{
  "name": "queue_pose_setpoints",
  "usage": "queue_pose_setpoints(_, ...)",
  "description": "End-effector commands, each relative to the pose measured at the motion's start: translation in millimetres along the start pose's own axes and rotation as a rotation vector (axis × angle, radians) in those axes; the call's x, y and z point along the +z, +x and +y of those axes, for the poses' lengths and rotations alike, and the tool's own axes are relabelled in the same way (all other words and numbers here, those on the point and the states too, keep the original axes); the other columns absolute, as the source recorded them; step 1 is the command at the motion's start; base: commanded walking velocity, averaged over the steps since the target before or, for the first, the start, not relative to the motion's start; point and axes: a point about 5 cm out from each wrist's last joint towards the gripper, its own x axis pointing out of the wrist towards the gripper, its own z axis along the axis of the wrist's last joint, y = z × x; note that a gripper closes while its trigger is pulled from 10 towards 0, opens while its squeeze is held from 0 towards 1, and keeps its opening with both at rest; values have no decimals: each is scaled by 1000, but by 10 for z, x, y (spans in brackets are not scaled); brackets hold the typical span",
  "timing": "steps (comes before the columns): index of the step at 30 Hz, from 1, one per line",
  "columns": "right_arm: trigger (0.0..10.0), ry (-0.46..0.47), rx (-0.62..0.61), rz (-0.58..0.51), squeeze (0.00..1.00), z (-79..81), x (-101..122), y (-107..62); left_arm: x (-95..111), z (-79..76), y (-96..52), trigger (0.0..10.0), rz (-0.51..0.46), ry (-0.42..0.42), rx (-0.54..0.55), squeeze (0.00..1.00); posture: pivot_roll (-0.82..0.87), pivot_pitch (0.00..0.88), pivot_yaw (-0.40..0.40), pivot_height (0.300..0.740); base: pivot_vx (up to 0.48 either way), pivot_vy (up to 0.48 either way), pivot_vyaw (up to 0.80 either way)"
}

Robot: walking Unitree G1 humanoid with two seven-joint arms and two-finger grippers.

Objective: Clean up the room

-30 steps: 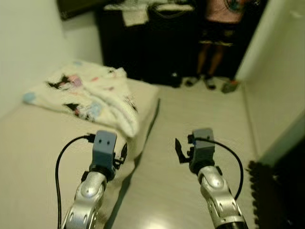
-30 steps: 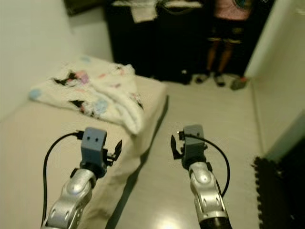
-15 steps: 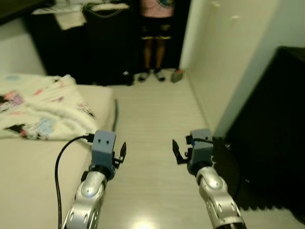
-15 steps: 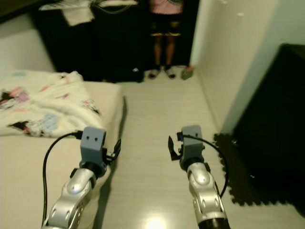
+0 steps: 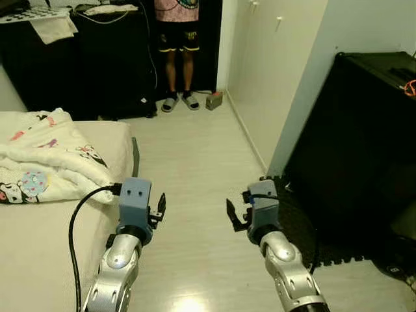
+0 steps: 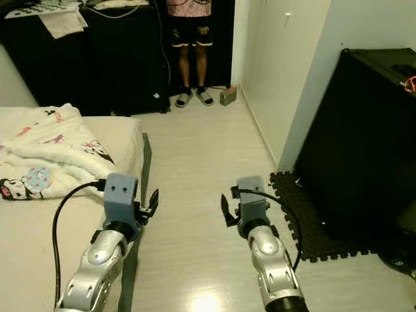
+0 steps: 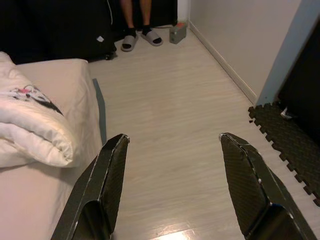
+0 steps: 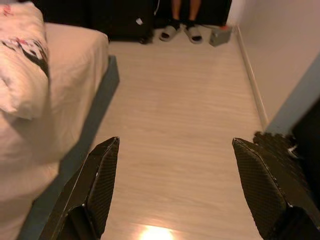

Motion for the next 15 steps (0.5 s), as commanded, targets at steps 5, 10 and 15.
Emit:
queue_pose_setpoints(5,10000,10,1,14,0,2,-25,-8,-51,18,-15,10000,17,18,3,0,-68,97,9,740,386,0,0)
queue_pose_setpoints(10,10000,9,-1,13,0,0,-32,-13,-45,81,-6,10000,15,5,55,0,-68,97,9,740,427,0,0)
queue_pose_setpoints(15,10000,12,-4,15,0,-4,-40,-19,-45,80,-12,10000,16,-5,52,0,-67,107,11,740,454,0,0)
